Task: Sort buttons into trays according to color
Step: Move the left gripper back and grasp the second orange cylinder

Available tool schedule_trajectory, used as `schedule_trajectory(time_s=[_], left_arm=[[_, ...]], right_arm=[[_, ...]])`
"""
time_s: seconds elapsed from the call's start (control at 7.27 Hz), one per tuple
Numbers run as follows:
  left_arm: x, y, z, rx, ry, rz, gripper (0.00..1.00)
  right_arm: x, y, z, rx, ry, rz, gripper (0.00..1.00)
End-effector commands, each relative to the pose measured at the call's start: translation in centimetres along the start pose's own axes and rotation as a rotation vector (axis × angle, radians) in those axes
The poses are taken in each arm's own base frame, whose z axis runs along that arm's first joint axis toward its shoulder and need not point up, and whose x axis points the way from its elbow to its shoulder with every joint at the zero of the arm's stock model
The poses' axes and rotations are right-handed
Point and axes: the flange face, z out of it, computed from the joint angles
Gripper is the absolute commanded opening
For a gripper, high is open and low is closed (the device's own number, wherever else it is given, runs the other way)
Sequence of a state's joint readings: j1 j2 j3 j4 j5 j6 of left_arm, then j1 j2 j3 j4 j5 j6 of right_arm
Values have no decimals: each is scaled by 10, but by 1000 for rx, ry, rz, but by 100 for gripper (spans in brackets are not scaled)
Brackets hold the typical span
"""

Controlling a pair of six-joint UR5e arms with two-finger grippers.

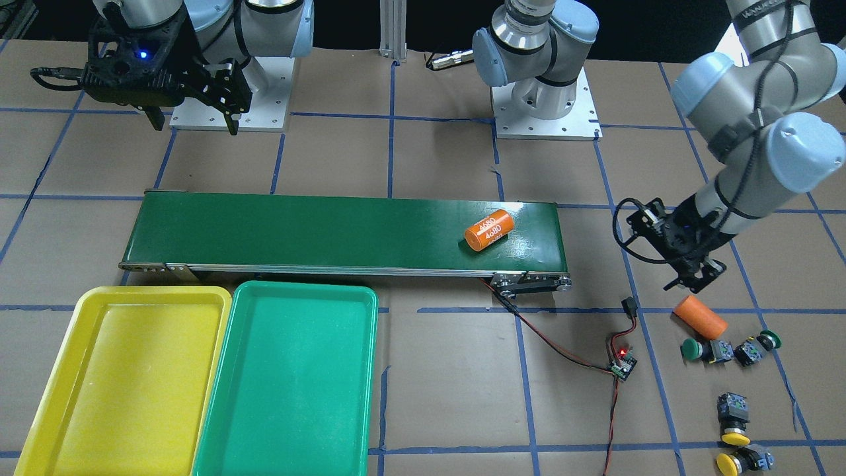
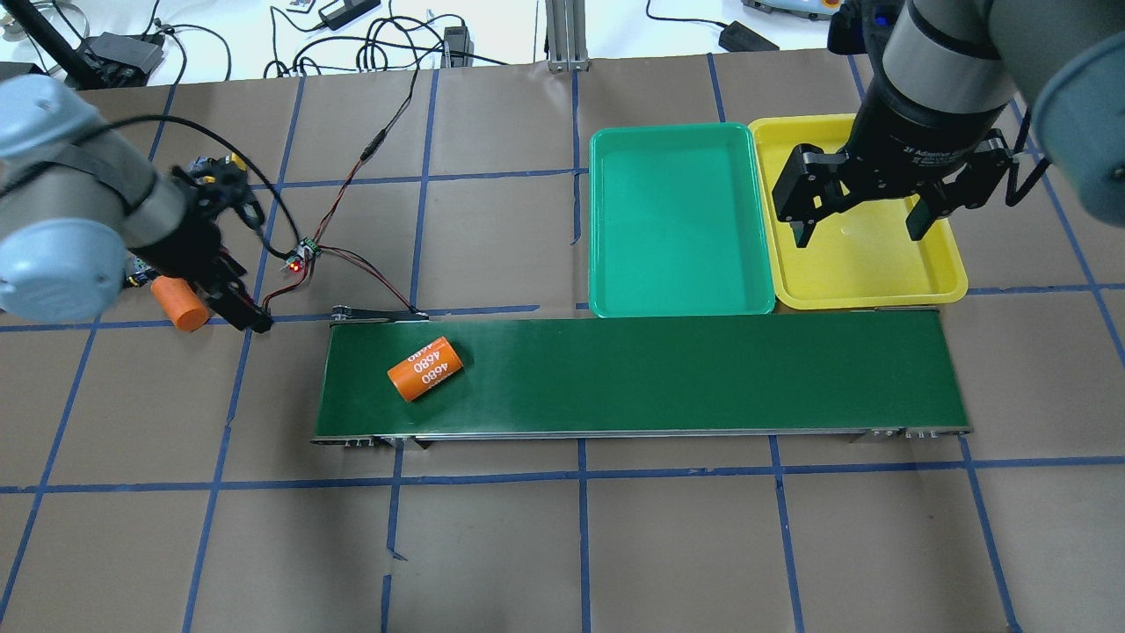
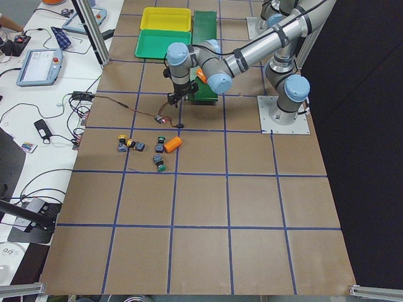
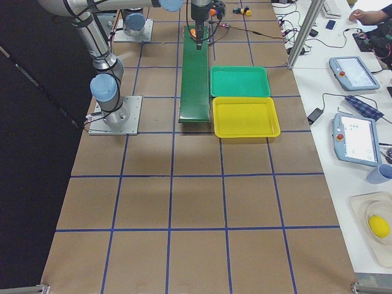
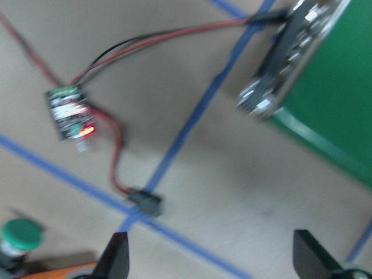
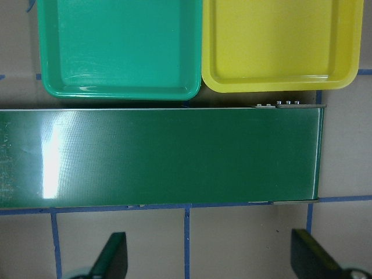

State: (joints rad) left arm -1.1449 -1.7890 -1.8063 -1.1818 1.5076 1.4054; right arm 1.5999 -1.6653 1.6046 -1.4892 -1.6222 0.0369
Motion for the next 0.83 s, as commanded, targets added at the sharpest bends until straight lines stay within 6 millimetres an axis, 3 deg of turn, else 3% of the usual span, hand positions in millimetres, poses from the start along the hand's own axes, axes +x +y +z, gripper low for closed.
schedule_trajectory(time_s=[0.0, 0.28, 0.69], left_arm=[[-68, 49, 16, 4, 12, -254, 100], [-83, 55, 50, -12, 54, -536, 100], [-103, 74, 56, -55, 16, -975, 100]], right_arm=[[0, 0, 0, -1, -1, 0, 100], [0, -1, 2, -4, -1, -5, 100], [0, -2, 3, -7, -1, -5, 100]])
